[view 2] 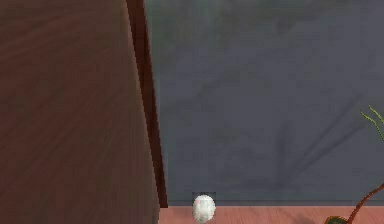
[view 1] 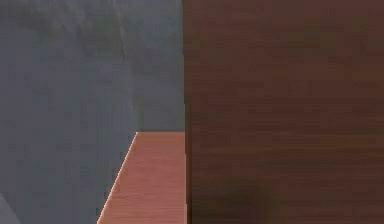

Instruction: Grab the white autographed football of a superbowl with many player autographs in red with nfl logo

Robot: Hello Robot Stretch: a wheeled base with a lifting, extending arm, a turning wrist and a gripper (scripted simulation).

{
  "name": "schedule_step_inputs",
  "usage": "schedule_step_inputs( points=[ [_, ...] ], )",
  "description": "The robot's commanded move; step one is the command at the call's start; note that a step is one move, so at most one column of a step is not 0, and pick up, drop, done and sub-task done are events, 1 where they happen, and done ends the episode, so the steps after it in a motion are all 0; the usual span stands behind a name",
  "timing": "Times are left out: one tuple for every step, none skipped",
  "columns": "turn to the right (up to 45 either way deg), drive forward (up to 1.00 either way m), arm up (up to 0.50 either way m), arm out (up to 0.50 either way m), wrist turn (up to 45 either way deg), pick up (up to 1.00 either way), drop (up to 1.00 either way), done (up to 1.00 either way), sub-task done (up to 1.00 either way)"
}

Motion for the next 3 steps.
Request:
schedule_step_inputs(
  points=[
    [0.0, 0.0, 0.1, 0.0, 0.0, 0.0, 0.0, 0.0, 0.0],
    [0.0, 0.0, 0.0, 0.4, 0.0, 0.0, 0.0, 0.0, 0.0],
    [0.0, 0.0, 0.0, 0.0, 45.0, 0.0, 0.0, 0.0, 0.0]
  ],
)
